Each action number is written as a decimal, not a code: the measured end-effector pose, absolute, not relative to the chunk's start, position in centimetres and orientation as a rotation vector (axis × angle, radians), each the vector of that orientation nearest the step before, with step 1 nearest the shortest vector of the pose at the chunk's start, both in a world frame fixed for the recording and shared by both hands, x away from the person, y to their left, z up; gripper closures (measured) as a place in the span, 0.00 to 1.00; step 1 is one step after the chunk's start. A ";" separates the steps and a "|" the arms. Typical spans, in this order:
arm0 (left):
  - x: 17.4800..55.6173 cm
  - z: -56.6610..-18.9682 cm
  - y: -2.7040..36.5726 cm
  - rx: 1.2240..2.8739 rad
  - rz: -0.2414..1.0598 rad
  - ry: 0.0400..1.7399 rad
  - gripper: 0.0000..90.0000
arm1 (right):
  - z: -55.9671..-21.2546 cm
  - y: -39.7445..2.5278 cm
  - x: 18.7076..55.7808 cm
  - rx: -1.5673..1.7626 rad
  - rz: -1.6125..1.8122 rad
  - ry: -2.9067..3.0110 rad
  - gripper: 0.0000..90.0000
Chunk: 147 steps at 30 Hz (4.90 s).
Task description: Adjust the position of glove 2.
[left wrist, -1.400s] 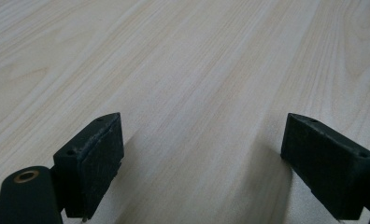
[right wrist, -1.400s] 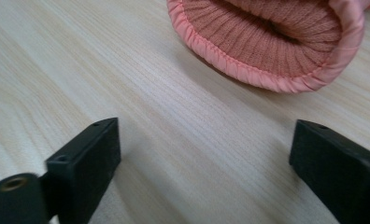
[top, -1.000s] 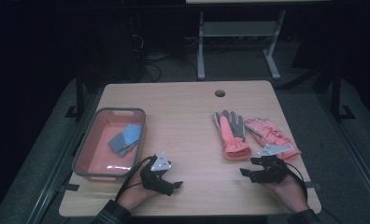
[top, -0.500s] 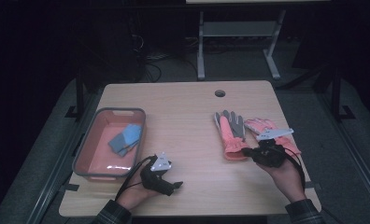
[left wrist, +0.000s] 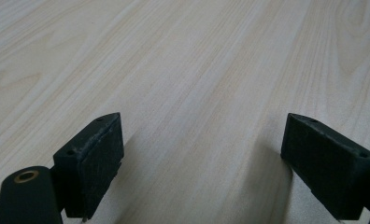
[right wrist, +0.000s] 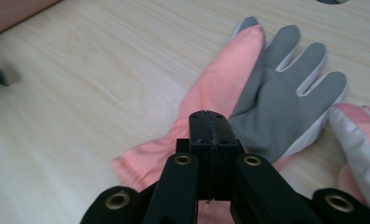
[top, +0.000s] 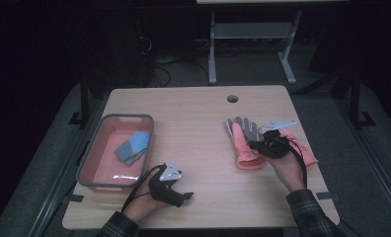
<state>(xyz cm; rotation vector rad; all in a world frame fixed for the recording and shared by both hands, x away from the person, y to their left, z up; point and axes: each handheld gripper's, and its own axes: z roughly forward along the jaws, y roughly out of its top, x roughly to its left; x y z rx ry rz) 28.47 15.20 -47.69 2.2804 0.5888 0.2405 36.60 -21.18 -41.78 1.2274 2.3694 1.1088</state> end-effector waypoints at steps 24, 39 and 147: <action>28.6 -47.7 15.1 2.281 0.240 0.581 0.14 | -44.4 -20.0 38.2 1.206 1.039 2.481 1.00; 28.6 -47.7 15.1 2.280 0.240 0.581 0.14 | -44.1 -19.0 34.1 1.104 1.061 2.605 1.00; 28.8 -47.8 14.8 2.269 0.239 0.579 0.14 | -41.5 -15.0 31.8 0.890 1.148 2.685 0.84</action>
